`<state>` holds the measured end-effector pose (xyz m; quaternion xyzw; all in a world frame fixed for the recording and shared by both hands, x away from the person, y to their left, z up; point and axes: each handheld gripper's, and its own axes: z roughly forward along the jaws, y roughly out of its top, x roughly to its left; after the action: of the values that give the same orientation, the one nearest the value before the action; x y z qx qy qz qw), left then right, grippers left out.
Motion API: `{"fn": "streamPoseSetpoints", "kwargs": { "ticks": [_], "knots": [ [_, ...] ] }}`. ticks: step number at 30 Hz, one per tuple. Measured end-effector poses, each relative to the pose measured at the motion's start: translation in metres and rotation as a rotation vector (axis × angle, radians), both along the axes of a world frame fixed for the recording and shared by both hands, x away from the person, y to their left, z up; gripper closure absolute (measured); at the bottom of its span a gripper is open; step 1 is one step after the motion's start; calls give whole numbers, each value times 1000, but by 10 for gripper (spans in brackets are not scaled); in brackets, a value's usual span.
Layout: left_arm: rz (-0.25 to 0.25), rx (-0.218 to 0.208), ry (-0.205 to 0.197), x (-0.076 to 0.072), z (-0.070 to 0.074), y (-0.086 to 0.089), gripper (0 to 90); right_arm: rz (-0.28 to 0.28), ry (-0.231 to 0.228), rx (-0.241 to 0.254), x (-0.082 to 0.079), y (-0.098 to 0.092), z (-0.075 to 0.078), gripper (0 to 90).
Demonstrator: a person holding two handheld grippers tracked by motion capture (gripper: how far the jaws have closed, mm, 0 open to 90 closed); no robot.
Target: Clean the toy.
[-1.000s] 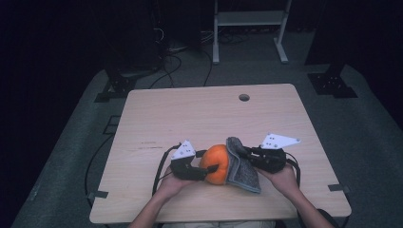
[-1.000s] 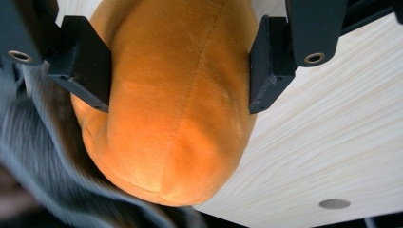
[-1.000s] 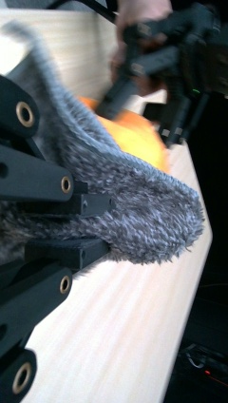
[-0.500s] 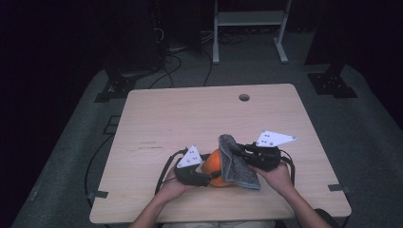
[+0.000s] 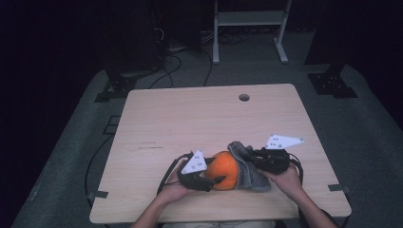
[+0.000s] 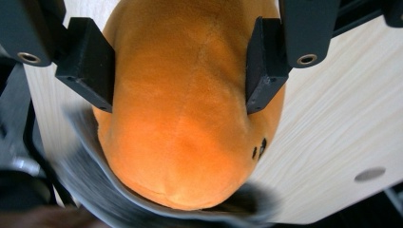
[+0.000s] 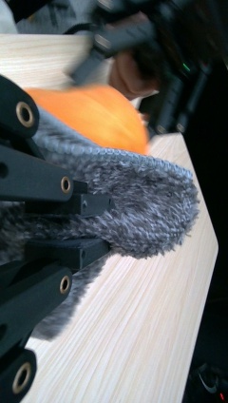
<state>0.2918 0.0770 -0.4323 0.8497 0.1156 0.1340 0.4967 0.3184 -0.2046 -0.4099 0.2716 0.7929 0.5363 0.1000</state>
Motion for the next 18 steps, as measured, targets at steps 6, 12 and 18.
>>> {"fn": "streamPoseSetpoints", "kwargs": {
  "ticks": [6, 12, 18],
  "knots": [
    [1, -4, 13, 3, 0, 2, 338, 40, 28, 30, 18, 16, 6, 804],
    [52, -18, 33, 5, 1, 3, 330, 111, -50, -10, 4, 35, 27, 806],
    [118, -103, 137, 18, -1, 18, 321, 129, -67, 4, -11, 25, 28, 807]
  ]
}}
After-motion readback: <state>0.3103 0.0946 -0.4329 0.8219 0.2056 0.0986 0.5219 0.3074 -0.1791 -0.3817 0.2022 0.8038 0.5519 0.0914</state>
